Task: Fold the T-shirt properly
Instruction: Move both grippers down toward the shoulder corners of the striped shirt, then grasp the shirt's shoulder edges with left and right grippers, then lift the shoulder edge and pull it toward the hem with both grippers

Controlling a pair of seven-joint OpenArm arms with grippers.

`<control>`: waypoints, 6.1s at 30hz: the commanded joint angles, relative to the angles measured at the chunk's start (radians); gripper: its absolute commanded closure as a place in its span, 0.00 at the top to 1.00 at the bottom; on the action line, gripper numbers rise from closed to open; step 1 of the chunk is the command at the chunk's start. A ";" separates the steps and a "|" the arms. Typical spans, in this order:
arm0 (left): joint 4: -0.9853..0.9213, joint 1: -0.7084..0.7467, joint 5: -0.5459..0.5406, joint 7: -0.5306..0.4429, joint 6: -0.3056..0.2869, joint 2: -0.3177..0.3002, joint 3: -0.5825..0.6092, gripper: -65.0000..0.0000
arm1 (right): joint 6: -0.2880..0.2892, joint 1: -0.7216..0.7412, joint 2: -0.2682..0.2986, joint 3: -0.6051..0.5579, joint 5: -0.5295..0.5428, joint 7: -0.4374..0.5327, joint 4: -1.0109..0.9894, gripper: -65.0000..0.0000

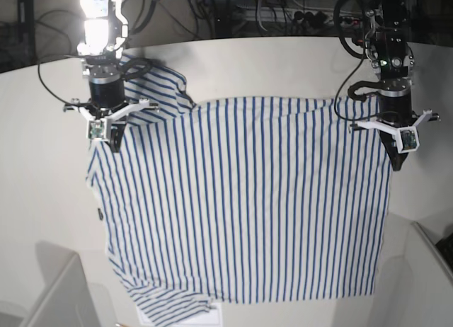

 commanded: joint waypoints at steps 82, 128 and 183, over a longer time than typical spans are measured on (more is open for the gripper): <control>-0.515 0.018 -0.560 0.351 -0.851 -0.015 -0.622 0.62 | 0.571 0.112 -0.042 0.623 0.780 -0.850 -0.460 0.00; -0.597 -0.099 -0.559 0.501 -0.851 0.073 -0.608 0.00 | 0.571 0.093 -0.024 0.628 0.780 -0.857 -0.315 0.00; -0.227 -0.178 -0.398 0.504 -0.587 0.050 -0.450 0.00 | 0.379 0.465 -0.059 0.617 0.935 -1.008 -0.180 0.00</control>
